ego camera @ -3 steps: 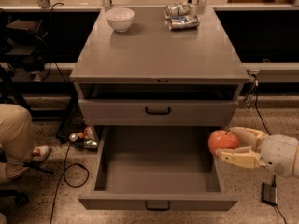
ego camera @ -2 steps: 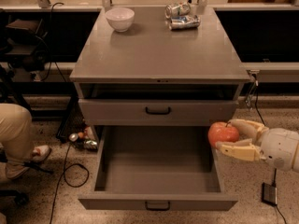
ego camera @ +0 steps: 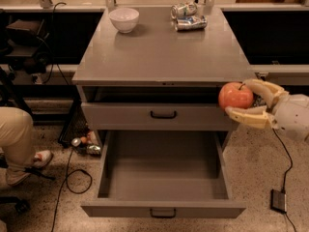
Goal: Pick apple from middle drawer and place on counter
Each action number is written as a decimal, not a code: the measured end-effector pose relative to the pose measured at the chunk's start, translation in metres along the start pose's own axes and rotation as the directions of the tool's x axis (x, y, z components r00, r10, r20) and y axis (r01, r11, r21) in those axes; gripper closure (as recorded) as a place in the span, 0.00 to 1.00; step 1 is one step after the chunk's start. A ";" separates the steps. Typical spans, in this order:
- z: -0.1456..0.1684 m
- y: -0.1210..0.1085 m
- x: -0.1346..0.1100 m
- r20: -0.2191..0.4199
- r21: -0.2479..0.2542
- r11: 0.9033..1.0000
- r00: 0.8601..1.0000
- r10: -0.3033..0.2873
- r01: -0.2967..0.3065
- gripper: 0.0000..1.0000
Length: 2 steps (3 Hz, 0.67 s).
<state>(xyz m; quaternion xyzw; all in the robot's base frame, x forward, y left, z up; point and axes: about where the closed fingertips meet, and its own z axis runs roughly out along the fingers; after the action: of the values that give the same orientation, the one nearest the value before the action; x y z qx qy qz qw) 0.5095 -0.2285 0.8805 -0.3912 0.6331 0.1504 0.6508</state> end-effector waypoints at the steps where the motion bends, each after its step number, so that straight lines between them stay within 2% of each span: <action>1: 0.041 -0.034 -0.032 0.014 0.046 0.992 0.993 -0.117 0.116 1.00; 2: 0.074 -0.051 -0.044 0.022 0.053 0.988 0.989 -0.145 0.144 1.00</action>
Offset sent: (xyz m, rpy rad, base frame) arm 0.1214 0.0460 0.0647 -0.0918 -0.1694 -0.0340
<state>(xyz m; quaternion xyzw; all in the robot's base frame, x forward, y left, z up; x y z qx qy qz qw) 0.5898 -0.1968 0.9300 -0.4171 0.5981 0.0915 0.6782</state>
